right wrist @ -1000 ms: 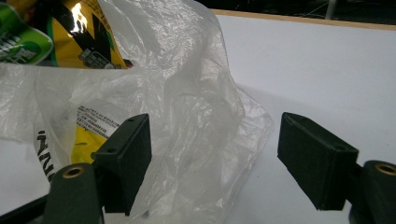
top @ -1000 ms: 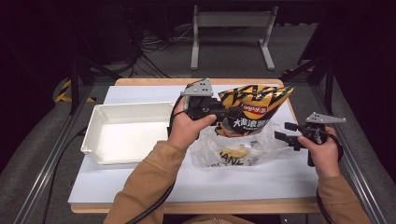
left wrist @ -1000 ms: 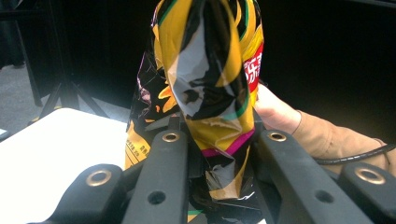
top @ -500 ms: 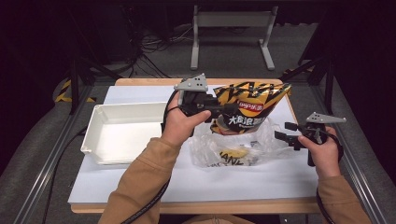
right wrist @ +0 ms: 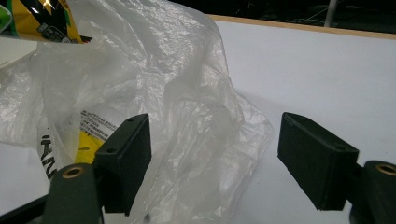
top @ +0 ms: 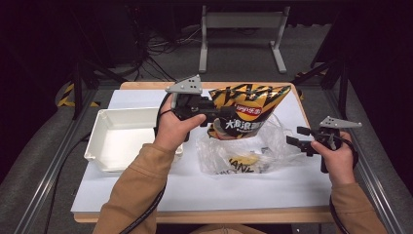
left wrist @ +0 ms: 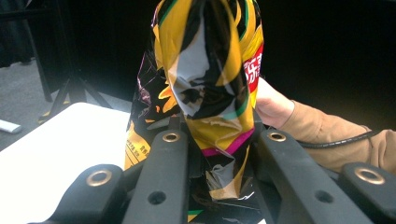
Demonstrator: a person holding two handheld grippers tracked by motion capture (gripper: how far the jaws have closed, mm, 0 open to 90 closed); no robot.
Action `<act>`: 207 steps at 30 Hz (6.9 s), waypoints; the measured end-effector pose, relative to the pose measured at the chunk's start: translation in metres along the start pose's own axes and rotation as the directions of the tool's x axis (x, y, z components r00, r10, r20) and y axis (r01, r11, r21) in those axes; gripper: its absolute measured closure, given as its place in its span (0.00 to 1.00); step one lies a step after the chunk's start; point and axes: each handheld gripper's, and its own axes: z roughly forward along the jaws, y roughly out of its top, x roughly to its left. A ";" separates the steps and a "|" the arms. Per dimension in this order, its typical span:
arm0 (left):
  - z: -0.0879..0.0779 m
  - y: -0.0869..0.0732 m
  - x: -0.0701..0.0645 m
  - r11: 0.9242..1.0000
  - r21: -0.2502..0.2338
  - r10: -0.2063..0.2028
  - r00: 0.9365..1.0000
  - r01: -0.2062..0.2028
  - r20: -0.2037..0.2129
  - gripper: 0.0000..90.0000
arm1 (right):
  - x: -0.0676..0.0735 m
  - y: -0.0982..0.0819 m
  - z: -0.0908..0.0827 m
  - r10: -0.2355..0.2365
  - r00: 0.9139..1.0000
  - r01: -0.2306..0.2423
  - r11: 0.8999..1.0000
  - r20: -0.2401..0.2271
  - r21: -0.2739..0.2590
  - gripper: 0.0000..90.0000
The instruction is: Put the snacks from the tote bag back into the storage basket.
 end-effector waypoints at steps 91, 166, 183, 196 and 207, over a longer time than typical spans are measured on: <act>-0.185 -0.112 0.072 0.988 -0.008 -0.147 0.931 0.153 -0.334 0.87 | 0.025 0.005 -0.029 -0.138 0.990 0.135 0.981 -0.015 -0.141 0.17; -0.190 -0.149 0.121 0.964 -0.034 -0.194 0.609 0.264 -0.769 0.18 | 0.030 0.003 -0.027 -0.167 0.985 0.159 0.980 -0.054 -0.122 0.16; -0.197 -0.123 0.073 0.983 -0.078 -0.173 0.711 0.164 -0.682 0.07 | 0.029 0.009 -0.025 -0.175 0.983 0.166 0.977 -0.055 -0.136 0.15; -0.181 -0.099 0.014 0.990 0.038 -0.087 0.808 0.134 -0.582 0.08 | 0.030 0.014 -0.020 -0.200 0.978 0.192 0.975 -0.065 -0.109 0.15; -0.173 -0.106 -0.017 0.987 0.101 -0.060 0.857 0.129 -0.512 0.09 | 0.029 0.014 -0.023 -0.203 0.977 0.195 0.976 -0.072 -0.098 0.15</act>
